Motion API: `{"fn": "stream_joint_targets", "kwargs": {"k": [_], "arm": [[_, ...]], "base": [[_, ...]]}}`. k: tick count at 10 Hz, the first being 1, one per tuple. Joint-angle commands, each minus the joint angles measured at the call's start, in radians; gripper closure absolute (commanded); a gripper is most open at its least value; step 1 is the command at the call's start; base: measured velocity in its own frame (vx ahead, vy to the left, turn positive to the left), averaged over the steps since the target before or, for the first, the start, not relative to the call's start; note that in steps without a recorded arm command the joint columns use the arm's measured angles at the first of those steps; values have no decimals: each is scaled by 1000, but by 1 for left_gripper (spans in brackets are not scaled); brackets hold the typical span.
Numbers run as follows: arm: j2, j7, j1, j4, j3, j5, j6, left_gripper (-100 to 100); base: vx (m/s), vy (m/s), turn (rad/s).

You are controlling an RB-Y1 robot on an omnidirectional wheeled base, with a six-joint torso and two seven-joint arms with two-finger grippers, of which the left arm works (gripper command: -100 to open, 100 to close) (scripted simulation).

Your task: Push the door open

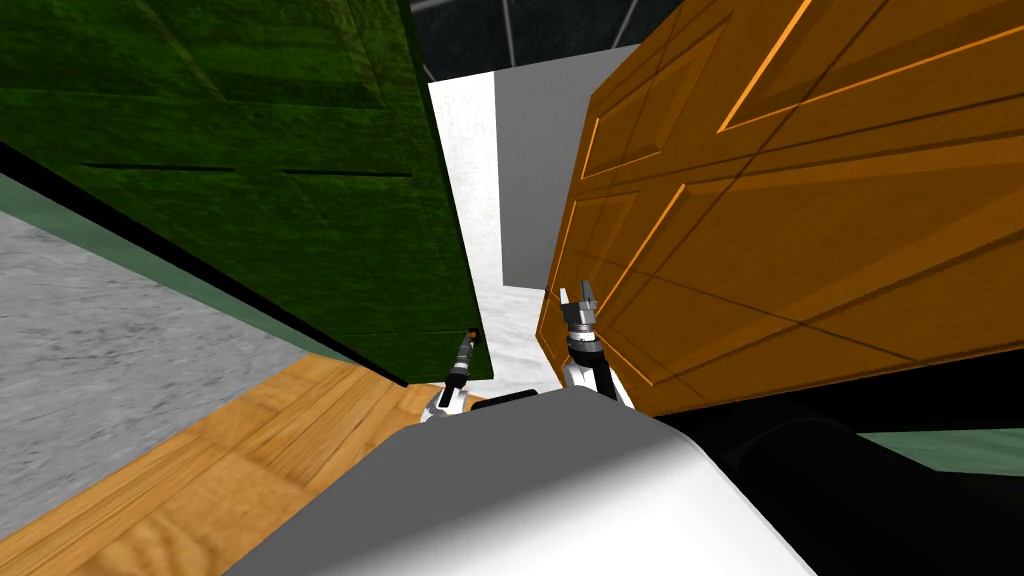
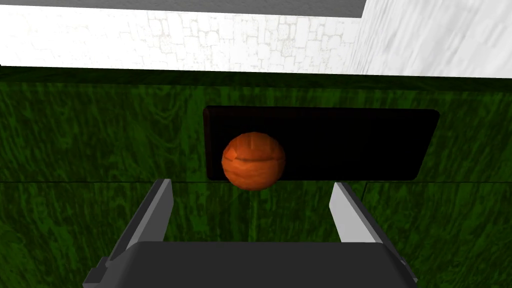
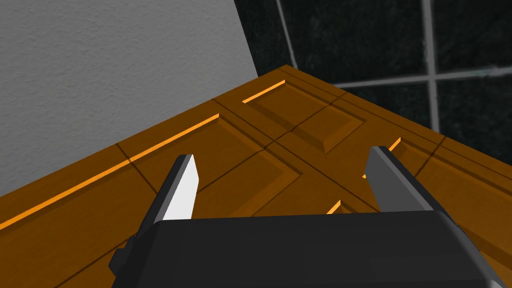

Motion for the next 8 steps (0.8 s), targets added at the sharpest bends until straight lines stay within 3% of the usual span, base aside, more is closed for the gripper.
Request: {"fn": "stream_joint_targets", "kwargs": {"k": [1,3,4,8], "arm": [[-6,-2,2,1,3,1,-6,-100],[-8,-3,6,-4,2,1,-4,-100],[-8,-3,6,-4,2,1,-4,100],[-8,-3,6,-4,2,1,-4,100]], "base": [[203,-66,-25],[113,-21,2],[-11,-2,-9],[-10,3,-4]]}}
